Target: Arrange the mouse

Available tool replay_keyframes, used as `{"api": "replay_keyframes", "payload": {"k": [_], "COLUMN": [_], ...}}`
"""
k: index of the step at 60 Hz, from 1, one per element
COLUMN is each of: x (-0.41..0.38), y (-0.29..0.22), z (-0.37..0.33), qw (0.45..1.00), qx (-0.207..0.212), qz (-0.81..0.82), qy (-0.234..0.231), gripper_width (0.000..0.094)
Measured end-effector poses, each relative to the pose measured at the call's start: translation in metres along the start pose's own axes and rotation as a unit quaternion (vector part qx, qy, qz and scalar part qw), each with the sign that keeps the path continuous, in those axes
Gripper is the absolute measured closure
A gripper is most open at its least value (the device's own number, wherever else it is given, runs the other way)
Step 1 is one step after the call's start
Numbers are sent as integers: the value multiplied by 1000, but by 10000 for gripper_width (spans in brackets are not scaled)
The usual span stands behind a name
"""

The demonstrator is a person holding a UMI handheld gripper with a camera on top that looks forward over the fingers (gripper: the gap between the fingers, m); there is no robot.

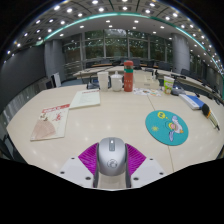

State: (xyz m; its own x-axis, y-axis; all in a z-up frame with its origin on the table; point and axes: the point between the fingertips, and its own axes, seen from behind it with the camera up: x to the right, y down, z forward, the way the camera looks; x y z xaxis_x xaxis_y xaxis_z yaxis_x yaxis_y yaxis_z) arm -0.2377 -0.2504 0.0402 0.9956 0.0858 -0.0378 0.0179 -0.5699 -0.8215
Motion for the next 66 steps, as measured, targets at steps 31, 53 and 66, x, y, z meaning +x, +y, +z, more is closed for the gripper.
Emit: {"api": "replay_keyframes", "payload": {"k": [31, 53, 66], "x": [196, 247, 244], "y": [-147, -43, -52], "z": [49, 125, 88], "qw": [995, 995, 997], "qx": [57, -37, -30], "qz": [73, 77, 44], "qy": [37, 46, 58], "gripper_width": [572, 456, 84]}}
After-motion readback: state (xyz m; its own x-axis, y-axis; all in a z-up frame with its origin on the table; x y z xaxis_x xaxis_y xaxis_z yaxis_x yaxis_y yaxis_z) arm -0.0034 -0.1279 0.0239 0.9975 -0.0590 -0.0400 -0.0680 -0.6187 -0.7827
